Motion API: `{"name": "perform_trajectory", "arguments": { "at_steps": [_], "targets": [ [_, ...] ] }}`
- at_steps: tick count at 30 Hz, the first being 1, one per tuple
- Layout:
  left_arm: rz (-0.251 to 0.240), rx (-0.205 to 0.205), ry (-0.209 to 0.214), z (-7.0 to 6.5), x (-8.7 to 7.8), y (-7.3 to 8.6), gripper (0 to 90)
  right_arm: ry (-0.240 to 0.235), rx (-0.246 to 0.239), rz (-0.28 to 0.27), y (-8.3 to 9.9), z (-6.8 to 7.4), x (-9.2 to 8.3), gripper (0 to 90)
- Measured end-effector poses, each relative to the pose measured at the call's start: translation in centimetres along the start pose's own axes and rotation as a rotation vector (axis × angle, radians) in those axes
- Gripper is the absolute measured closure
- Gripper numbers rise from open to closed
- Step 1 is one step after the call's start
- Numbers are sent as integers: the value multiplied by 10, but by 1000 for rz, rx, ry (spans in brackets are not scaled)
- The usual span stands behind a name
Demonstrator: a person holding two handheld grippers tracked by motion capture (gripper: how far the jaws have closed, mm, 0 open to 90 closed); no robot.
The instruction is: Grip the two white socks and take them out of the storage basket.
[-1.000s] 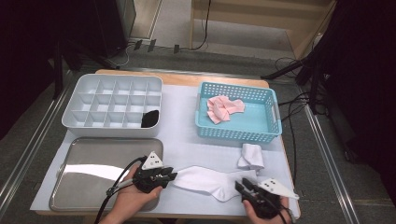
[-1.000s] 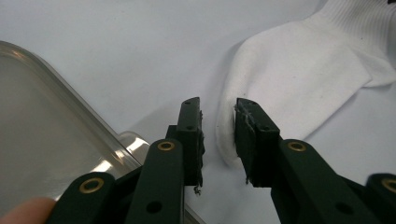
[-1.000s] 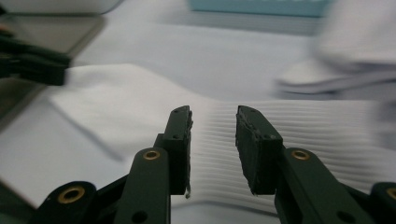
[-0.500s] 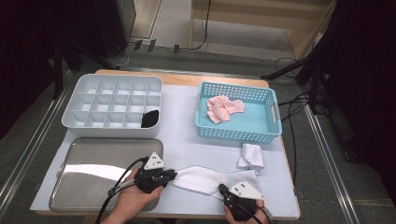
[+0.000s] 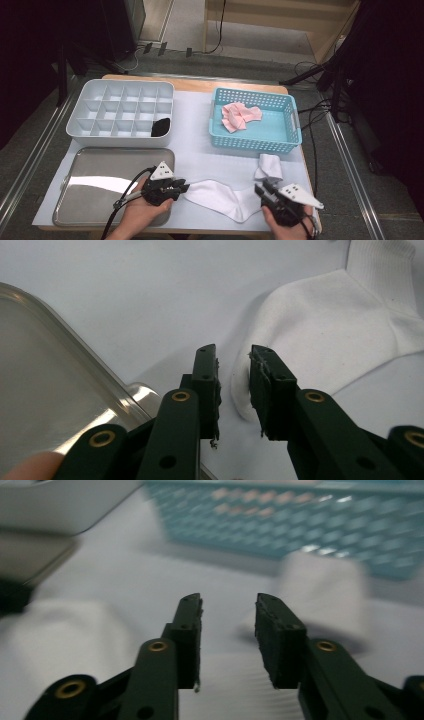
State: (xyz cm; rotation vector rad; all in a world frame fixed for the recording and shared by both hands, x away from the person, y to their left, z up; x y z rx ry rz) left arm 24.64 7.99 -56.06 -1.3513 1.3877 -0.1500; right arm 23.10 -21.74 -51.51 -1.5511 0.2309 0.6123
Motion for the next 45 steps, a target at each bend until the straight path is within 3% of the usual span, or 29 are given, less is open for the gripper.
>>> {"name": "perform_trajectory", "arguments": {
  "at_steps": [2, 4, 7, 9, 11, 13, 18, 22, 26, 28, 30, 33, 36, 40, 43, 45],
  "targets": [
    [9, 3, 1, -1, 1, 1, 777, 107, 32, -18, -10, -19, 6, 566],
    [17, 9, 1, -2, 2, 2, 811, 194, 52, 23, -14, -36, 20, 495],
    [24, 13, 9, -2, 3, 2, 865, 238, 70, 122, -12, -52, 47, 494],
    [33, 18, 15, -2, 2, 3, 891, 244, 76, 177, -8, -56, 59, 611],
    [37, 18, 23, -2, 2, 4, 900, 214, 106, 199, -7, -55, 65, 750],
    [43, 18, 30, -2, 1, 4, 900, 201, 108, 173, -11, -51, 64, 796],
    [52, 14, 45, -3, -1, 5, 900, 108, 101, 92, -32, -24, 54, 804],
    [52, 16, 48, -3, -4, 5, 900, 11, 83, 44, -46, 9, 51, 804],
    [26, 4, 48, -1, -6, 4, 861, -116, 67, 37, -48, 44, 59, 789],
    [15, 0, 47, 1, -7, 4, 818, -152, 50, 58, -41, 54, 69, 707],
    [3, 0, 44, 2, -10, 3, 788, -164, 43, 80, -35, 56, 74, 655],
    [-23, -13, 48, 5, -13, 0, 775, -185, 77, 75, -31, 52, 73, 633],
    [-37, -19, 40, 7, -15, -1, 770, -160, 103, 52, -30, 40, 67, 633],
    [-37, -17, 40, 6, -15, -1, 769, -153, 182, 81, -21, 29, 64, 628],
    [-40, -14, 39, 5, -14, -2, 770, -205, 169, 134, -13, 36, 66, 606],
    [-43, -9, 33, 5, -14, -1, 772, -210, 142, 155, -11, 40, 69, 701]
  ]
}}
Point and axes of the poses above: each handheld gripper's, and its own axes: x roughly forward along the jaws, y roughly out of its underside, z roughly to its left, the point moved 6 cm from there along x, roughly forward along the jaws, and after that the axes turned 11 degrees about y, right-handed, at the moved point
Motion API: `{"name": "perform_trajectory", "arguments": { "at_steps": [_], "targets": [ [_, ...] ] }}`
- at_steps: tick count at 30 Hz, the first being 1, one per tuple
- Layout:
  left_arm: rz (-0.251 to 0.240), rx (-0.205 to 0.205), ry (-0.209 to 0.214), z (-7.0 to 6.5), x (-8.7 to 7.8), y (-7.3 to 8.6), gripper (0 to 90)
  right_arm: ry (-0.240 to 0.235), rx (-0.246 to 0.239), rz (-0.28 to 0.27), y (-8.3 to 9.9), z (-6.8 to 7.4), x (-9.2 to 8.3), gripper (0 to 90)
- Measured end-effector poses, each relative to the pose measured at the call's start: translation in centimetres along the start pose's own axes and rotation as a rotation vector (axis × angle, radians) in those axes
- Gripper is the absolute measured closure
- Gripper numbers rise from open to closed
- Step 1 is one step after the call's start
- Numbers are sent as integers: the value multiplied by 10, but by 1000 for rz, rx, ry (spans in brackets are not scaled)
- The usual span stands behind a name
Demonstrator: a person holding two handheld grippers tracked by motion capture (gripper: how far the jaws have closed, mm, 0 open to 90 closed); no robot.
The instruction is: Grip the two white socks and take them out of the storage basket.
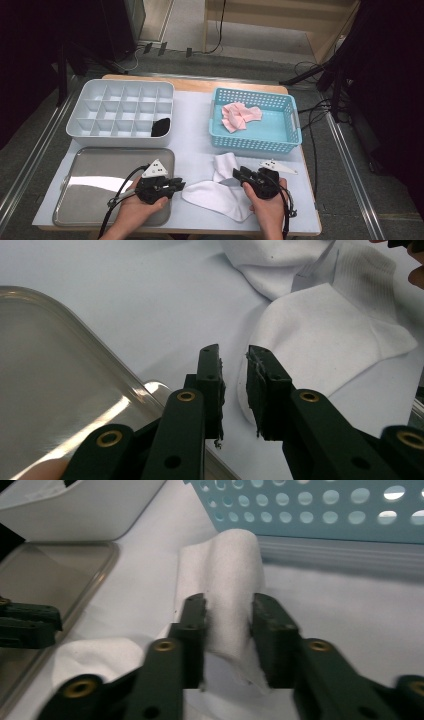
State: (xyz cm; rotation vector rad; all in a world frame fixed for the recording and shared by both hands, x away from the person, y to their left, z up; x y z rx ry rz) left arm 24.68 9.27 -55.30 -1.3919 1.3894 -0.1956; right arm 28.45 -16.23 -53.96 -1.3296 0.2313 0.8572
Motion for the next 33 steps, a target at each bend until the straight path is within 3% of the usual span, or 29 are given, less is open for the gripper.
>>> {"name": "perform_trajectory", "arguments": {
  "at_steps": [3, 9, 12, 14, 17, 20, 22, 24, 28, 31, 33],
  "targets": [
    [-10, 4, 3, 0, -1, -1, 780, 37, -4, -5, -3, -3, -1, 819],
    [-16, 1, 1, 1, -2, -1, 787, 131, -2, -103, -19, -21, -27, 831],
    [-13, 2, 2, 1, -1, -1, 786, 250, -83, -141, -25, -26, -39, 831],
    [-8, 7, 2, 0, -1, -1, 786, 289, -126, -151, -26, -25, -39, 830],
    [-2, 10, 4, -1, 1, -1, 785, 251, -167, -127, -20, -8, -24, 815],
    [-5, 9, 1, -1, 1, 0, 780, 94, -171, -121, -17, 19, -9, 699],
    [-9, 7, 1, 0, 0, -1, 775, 25, -156, -132, -19, 27, -8, 663],
    [-13, 1, 3, 1, -1, -1, 773, 28, -134, -157, -23, 24, -14, 662],
    [-16, -2, -4, 3, -2, -1, 769, 132, -80, -167, -25, -3, -24, 678],
    [-16, 3, -5, 2, -2, -2, 767, 123, -59, -144, -19, -10, -22, 681],
    [-19, 3, -5, 2, -1, -2, 766, 98, -62, -125, -15, -6, -19, 683]
  ]
}}
Point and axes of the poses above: each handheld gripper's, and its own axes: x roughly forward along the jaws, y roughly out of its underside, z roughly to its left, the point moved 6 cm from there along x, roughly forward along the jaws, and after that the axes turned 11 degrees about y, right-handed, at the moved point
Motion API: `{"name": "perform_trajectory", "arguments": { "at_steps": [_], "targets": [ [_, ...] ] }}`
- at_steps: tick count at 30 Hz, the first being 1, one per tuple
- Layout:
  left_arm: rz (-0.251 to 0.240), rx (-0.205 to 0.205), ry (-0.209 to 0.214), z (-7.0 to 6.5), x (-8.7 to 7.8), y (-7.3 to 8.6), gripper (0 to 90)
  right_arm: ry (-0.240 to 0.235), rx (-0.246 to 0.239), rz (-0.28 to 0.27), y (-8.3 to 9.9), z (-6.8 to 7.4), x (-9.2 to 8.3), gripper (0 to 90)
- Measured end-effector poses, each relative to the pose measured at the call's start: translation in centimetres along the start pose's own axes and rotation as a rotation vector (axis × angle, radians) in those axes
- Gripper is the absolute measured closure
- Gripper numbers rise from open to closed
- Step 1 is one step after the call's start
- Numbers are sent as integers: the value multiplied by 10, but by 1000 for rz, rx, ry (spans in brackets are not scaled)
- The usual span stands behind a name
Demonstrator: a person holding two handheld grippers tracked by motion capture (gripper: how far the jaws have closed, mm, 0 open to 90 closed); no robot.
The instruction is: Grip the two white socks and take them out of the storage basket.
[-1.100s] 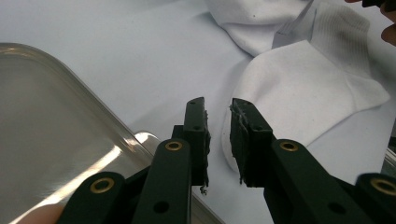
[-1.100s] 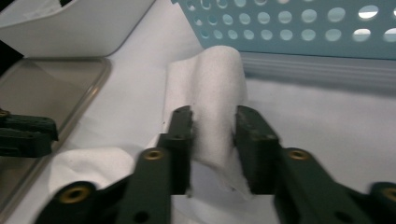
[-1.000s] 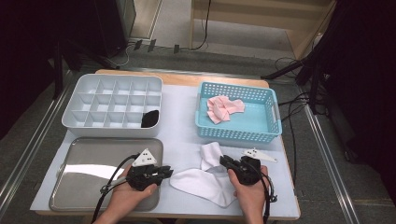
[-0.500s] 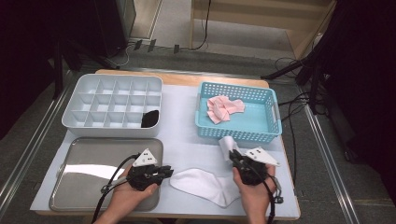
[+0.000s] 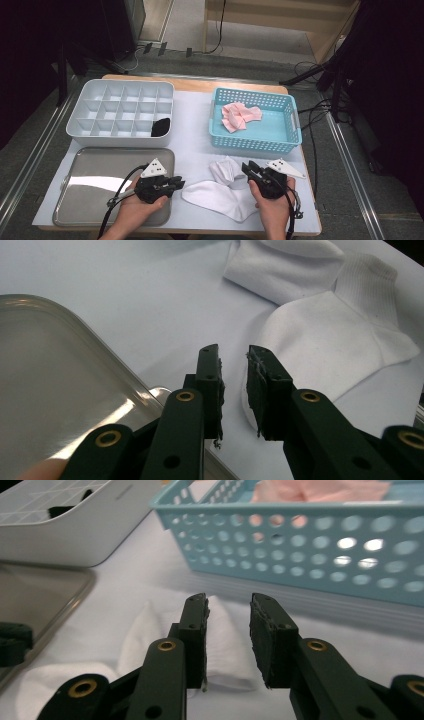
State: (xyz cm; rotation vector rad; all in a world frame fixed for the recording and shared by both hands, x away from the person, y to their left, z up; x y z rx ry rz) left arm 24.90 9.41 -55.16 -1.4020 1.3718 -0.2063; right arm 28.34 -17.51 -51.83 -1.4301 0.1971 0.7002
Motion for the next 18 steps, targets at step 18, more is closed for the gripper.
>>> {"name": "perform_trajectory", "arguments": {
  "at_steps": [18],
  "targets": [
    [-9, -5, -3, 3, -2, 0, 764, -131, 55, 72, 5, 27, 6, 857]
  ]
}}
Point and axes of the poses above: each handheld gripper's, and its own axes: x roughly forward along the jaws, y roughly out of its underside, z roughly to its left, the point moved 6 cm from there along x, roughly forward along the jaws, and after that the axes turned 11 degrees about y, right-handed, at the moved point
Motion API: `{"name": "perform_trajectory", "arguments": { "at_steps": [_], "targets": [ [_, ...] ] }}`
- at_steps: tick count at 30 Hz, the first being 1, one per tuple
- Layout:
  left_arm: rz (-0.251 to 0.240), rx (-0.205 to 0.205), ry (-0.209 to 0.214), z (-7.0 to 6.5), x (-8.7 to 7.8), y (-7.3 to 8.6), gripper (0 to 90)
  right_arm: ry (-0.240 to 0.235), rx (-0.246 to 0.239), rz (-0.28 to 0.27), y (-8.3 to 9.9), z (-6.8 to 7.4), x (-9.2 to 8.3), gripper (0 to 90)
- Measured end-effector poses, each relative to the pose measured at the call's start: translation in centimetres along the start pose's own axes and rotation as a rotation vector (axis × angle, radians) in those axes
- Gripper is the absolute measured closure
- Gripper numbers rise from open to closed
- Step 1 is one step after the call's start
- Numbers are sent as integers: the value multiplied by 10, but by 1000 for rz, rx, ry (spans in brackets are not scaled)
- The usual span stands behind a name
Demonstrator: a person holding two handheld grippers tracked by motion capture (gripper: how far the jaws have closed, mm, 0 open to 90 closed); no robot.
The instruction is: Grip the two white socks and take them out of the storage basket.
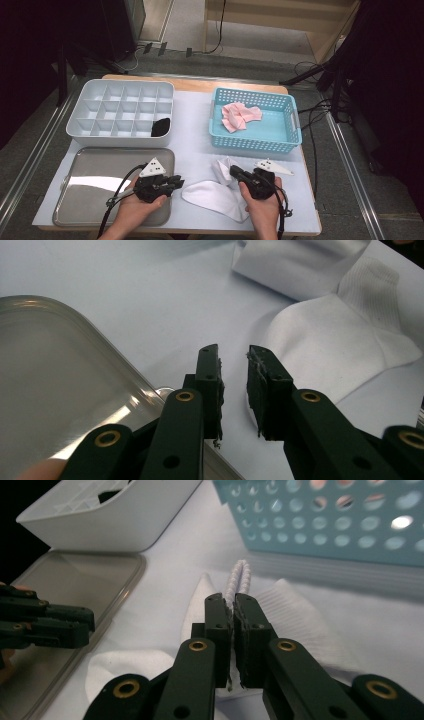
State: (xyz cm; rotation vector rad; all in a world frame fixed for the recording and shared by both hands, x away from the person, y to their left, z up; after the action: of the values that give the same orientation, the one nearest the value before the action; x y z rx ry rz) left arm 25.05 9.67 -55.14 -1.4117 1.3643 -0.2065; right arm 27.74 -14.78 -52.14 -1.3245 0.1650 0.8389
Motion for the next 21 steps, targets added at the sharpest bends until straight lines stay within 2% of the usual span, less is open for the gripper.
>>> {"name": "perform_trajectory", "arguments": {
  "at_steps": [5, 8, 13, 16, 18, 20, 21],
  "targets": [
    [-3, 1, -2, 0, 0, 0, 763, 5, 25, -52, -13, -17, -17, 857],
    [-1, 1, -1, 0, 0, 0, 763, 71, 52, -78, -18, -40, -29, 872],
    [-8, -2, -2, 0, -1, -1, 763, 152, 97, -110, -19, -72, -42, 874],
    [-16, -1, -5, 1, -2, -2, 761, 242, 107, -128, -20, -91, -49, 874],
    [-22, -6, -11, 2, -3, -2, 758, 321, 129, -141, -18, -109, -53, 874],
    [-25, -8, -10, 2, -3, -2, 754, 367, 164, -148, -14, -124, -53, 862],
    [-28, -10, -11, 3, -3, -3, 750, 393, 165, -146, -12, -131, -52, 830]
  ]
}}
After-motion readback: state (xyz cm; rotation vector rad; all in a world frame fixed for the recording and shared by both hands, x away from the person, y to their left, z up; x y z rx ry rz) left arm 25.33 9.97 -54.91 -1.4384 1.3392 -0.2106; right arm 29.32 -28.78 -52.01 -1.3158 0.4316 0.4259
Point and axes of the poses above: each handheld gripper's, and its own axes: x roughly forward along the jaws, y roughly out of its underside, z roughly to its left, the point moved 6 cm from there along x, roughly forward along the jaws, and after that the axes turned 11 degrees about y, right-handed, at the moved point
